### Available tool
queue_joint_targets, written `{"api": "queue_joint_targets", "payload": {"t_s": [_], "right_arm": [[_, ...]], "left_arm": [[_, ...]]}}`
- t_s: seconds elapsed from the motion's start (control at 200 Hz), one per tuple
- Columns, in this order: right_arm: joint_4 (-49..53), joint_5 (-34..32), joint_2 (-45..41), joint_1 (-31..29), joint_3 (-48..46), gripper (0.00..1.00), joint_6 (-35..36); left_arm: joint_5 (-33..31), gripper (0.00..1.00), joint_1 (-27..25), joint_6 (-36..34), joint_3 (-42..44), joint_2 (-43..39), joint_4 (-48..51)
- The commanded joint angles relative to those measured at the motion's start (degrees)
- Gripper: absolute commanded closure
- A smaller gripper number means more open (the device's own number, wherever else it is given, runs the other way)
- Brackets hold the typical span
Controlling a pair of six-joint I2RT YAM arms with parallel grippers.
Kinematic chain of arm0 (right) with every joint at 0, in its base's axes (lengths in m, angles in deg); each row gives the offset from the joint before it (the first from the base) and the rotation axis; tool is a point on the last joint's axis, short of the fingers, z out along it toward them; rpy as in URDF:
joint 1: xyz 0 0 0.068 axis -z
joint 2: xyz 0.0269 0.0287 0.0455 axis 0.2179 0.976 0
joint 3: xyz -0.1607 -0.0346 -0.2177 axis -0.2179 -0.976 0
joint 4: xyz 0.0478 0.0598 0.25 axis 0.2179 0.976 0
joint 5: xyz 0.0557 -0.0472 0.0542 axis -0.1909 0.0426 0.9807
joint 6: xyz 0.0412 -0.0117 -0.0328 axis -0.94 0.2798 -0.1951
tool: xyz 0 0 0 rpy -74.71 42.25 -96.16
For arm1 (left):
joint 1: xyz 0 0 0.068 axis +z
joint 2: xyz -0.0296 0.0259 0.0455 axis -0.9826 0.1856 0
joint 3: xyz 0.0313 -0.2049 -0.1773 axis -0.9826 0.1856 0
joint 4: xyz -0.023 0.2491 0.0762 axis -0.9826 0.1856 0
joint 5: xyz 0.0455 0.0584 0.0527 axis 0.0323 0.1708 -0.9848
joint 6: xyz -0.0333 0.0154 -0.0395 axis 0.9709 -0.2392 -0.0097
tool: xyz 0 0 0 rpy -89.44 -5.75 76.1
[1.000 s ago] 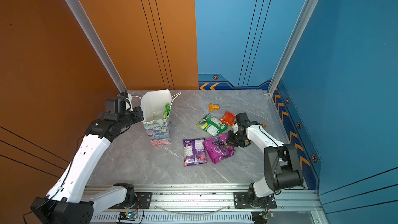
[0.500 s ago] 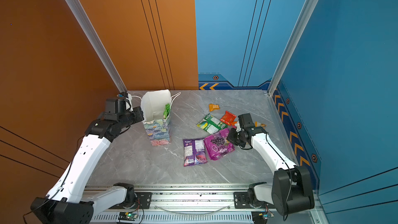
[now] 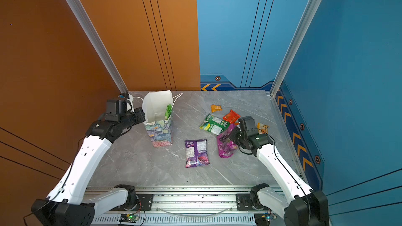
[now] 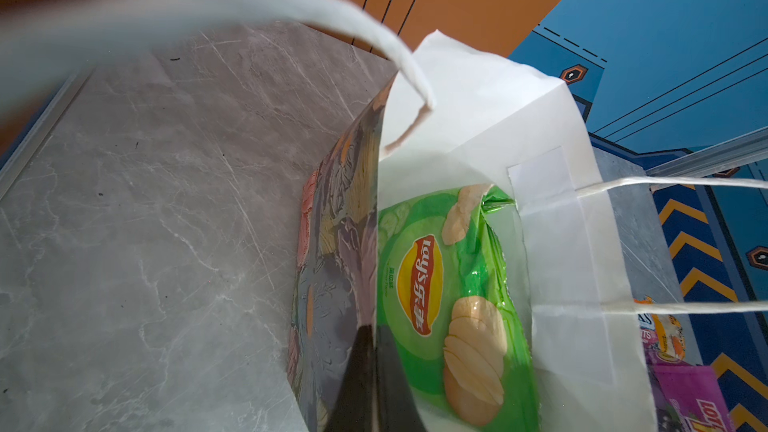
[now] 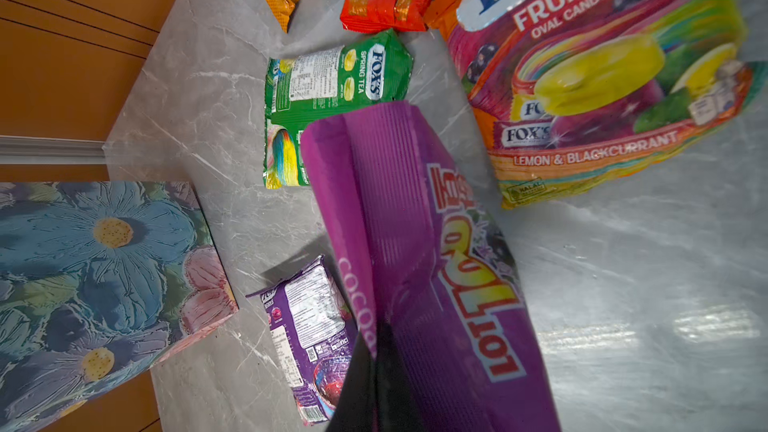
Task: Place the snacks into the paper bag
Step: 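Grasp the purple LOT100 grape candy bag with the right gripper, then lift the LOT100 bag and carry it over the paper bag opening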
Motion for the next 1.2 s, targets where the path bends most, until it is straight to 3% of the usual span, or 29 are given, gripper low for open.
{"api": "queue_joint_targets", "payload": {"t_s": [0.0, 0.27, 0.856, 1.196], "right_arm": [[-3.95, -5.64, -1.75, -1.77, 4.12, 1.00, -3.04], [-6.35, -8.59, -1.38, -5.23, 7.93, 1.00, -4.07], [-9.06, -11.26, 2.13, -9.31, 17.54, 1.00, -2.05], [-8.57, -12.44, 3.19, -9.62, 23.10, 1.00, -0.78]], "left_arm": [[-0.45, 1.00, 0.08, -0.40, 0.04, -0.65, -1.58], [-1.44, 1.00, -2.03, -1.28, -2.65, 0.59, -0.32], [-10.21, 1.00, -10.01, -2.62, -9.27, 4.33, 5.88], [-7.56, 1.00, -12.08, -3.52, -10.56, 6.14, 6.17]]}}
